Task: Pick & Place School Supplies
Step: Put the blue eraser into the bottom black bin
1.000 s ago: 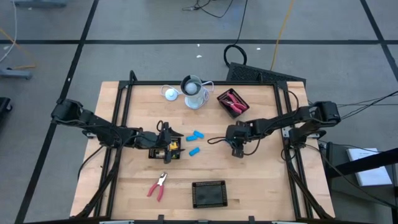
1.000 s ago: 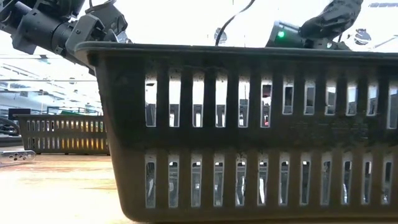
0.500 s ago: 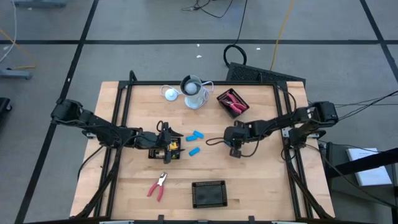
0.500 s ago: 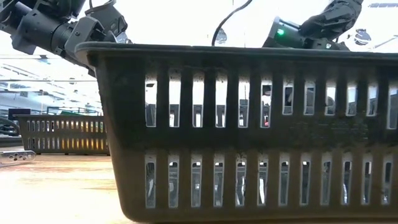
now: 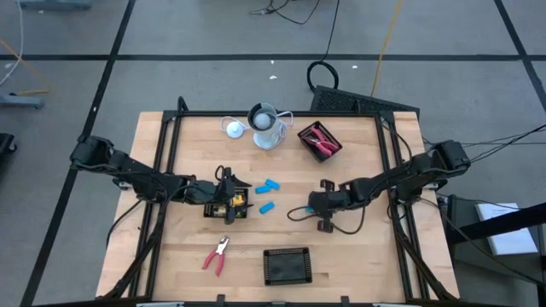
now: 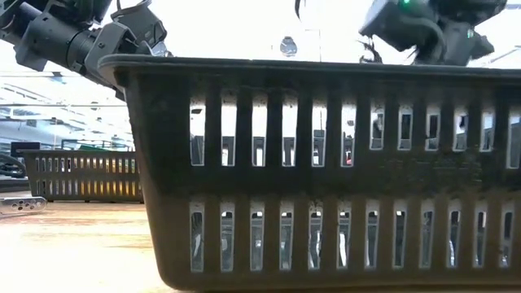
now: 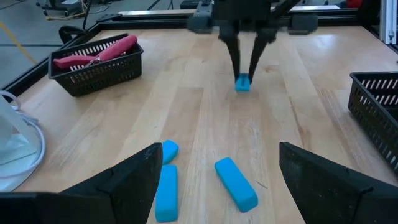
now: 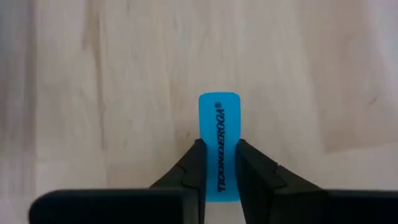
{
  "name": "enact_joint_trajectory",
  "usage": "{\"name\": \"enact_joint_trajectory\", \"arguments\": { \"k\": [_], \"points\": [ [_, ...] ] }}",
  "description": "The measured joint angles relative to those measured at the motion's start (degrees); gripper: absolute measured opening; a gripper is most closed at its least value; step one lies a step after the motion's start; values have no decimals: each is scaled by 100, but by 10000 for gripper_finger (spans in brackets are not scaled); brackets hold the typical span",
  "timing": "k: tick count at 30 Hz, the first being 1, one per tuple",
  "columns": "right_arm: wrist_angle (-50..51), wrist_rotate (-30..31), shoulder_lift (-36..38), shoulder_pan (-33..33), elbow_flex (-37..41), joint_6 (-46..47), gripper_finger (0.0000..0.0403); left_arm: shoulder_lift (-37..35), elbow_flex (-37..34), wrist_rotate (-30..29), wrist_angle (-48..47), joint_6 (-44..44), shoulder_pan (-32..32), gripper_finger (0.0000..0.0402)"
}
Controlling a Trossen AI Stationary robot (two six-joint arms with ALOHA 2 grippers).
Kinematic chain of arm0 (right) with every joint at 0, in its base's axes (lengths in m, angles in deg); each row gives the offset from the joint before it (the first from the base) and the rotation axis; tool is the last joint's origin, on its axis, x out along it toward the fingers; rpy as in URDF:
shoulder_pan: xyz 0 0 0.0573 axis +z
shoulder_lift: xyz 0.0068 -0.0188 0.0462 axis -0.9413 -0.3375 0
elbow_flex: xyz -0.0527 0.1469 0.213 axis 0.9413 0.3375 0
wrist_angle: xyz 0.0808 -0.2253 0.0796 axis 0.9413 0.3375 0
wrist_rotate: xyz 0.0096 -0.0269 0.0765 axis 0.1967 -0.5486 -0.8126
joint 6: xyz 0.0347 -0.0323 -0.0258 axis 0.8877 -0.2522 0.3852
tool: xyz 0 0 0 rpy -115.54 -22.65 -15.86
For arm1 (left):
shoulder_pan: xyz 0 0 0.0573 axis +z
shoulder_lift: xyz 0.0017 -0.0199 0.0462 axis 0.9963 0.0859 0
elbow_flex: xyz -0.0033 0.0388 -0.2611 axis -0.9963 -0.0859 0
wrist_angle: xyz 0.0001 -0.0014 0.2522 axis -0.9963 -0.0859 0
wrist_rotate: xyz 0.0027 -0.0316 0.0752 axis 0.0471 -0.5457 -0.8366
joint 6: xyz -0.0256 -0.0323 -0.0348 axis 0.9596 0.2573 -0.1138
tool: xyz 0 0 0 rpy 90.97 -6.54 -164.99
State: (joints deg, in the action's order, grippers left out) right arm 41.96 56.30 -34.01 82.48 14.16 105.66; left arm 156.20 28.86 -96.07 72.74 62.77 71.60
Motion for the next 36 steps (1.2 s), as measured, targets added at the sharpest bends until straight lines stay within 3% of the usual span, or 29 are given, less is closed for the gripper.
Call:
{"name": "enact_joint_trajectory", "arguments": {
  "k": [3,13,23,36],
  "points": [
    [6,350,17,172,-247,-6,47,0,0,-4,-30,-2,7,326],
    [68,393,29,801,-1277,-424,47,0,0,-7,-31,2,7,326],
    [-481,-626,-91,1387,-1573,-191,47,0,0,-55,-33,-5,7,326],
    [-1537,-1634,-1415,1445,-1577,248,46,0,-2,-114,-158,88,11,326]
  ]
}}
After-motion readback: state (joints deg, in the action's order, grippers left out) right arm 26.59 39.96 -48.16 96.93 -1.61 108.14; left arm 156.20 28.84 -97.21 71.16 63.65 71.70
